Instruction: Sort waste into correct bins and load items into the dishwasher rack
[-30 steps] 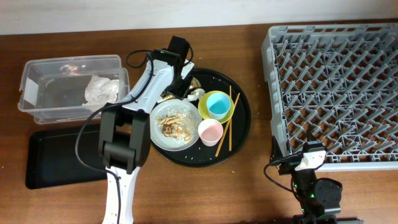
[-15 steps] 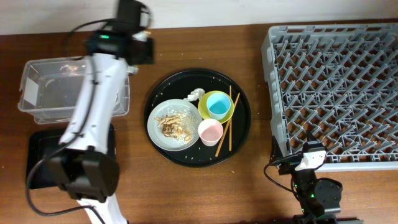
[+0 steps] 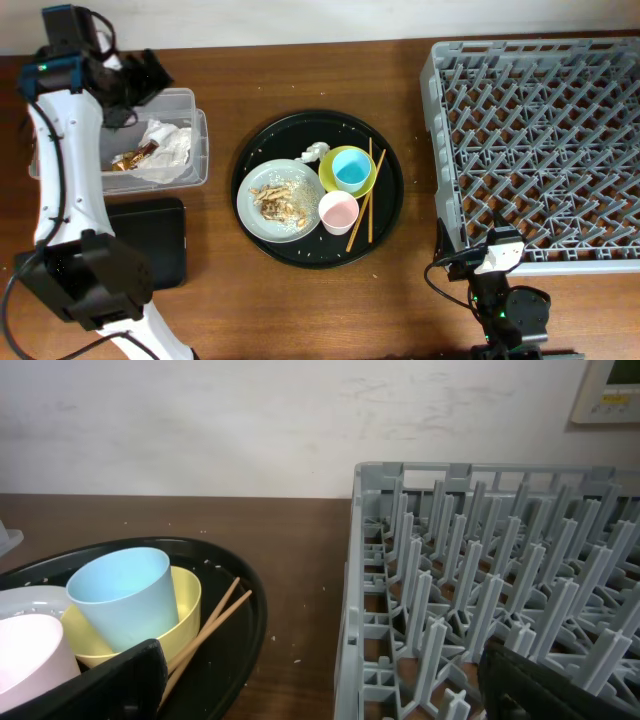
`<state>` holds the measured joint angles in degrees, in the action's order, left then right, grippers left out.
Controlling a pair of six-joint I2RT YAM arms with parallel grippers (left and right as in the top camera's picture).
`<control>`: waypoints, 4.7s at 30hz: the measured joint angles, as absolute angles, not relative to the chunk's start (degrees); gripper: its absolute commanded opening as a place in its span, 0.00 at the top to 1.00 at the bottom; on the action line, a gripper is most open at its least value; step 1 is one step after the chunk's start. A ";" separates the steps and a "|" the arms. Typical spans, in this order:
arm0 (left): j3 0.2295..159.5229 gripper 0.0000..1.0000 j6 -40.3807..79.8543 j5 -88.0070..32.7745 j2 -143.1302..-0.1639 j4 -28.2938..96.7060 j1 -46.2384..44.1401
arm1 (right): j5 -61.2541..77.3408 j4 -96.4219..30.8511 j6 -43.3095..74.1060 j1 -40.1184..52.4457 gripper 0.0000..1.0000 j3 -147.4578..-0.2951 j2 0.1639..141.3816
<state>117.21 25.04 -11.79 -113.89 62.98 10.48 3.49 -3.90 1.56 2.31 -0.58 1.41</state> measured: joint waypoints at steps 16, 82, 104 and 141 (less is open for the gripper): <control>117.10 0.07 13.54 -3.81 -131.39 59.75 -23.64 | 3.49 -3.90 1.54 2.31 0.02 -0.58 1.41; 152.05 0.01 21.78 -8.05 -138.34 96.57 14.22 | 3.49 -3.90 1.56 2.31 0.01 -0.58 1.41; 64.62 0.01 24.43 -11.20 -81.65 67.13 -6.31 | 3.49 -3.90 1.54 2.31 0.02 -0.58 1.56; 65.67 0.01 26.00 -10.31 -81.62 60.12 -8.40 | 45.54 1.32 45.08 2.35 0.02 -10.87 3.16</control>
<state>65.67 26.00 -10.31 -81.62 60.12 -8.40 45.54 1.32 45.08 2.35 -10.87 3.16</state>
